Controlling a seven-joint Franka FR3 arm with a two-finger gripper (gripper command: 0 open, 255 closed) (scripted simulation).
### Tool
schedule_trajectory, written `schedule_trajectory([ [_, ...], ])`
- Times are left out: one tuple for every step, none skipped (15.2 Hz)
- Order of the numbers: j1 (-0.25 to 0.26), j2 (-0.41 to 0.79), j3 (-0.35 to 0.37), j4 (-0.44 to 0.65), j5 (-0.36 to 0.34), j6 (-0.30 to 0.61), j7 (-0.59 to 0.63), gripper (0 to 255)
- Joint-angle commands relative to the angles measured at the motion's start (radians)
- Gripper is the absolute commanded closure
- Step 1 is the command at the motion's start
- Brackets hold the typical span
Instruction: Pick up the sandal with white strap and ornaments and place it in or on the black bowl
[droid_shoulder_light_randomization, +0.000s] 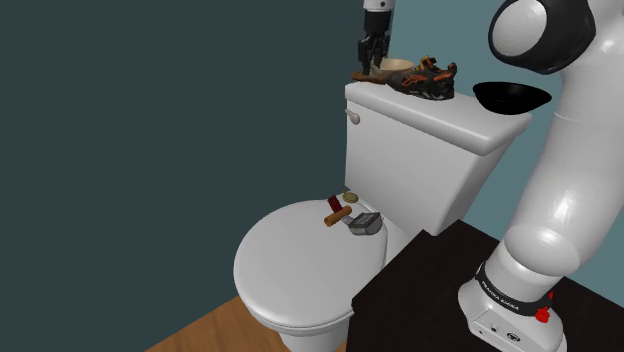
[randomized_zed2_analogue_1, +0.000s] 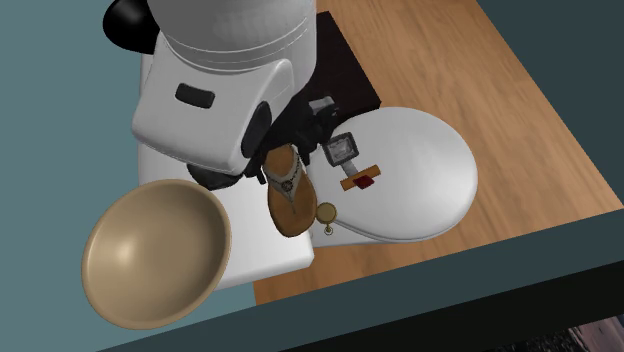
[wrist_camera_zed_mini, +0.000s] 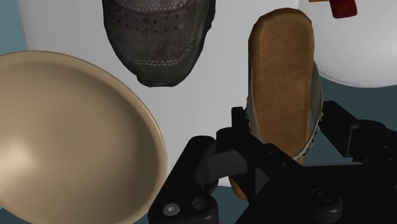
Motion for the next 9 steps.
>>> schedule_trajectory([
  [-0.002, 0.014, 0.000, 0.048, 0.003, -0.035, 0.001, 255],
  [-0.004, 0.020, -0.001, 0.070, 0.005, -0.051, 0.000, 255],
  [-0.006, 0.027, -0.001, 0.093, 0.007, -0.068, 0.000, 255],
  [-0.007, 0.034, -0.002, 0.118, 0.009, -0.085, -0.001, 255],
  [-0.010, 0.042, -0.002, 0.143, 0.011, -0.102, -0.002, 255],
  [-0.012, 0.050, -0.003, 0.169, 0.014, -0.120, -0.002, 255],
  [-0.014, 0.060, -0.003, 0.196, 0.016, -0.138, -0.003, 255],
  [-0.017, 0.070, -0.004, 0.225, 0.019, -0.157, -0.004, 255],
  [-0.020, 0.080, -0.004, 0.255, 0.023, -0.177, -0.004, 255],
])
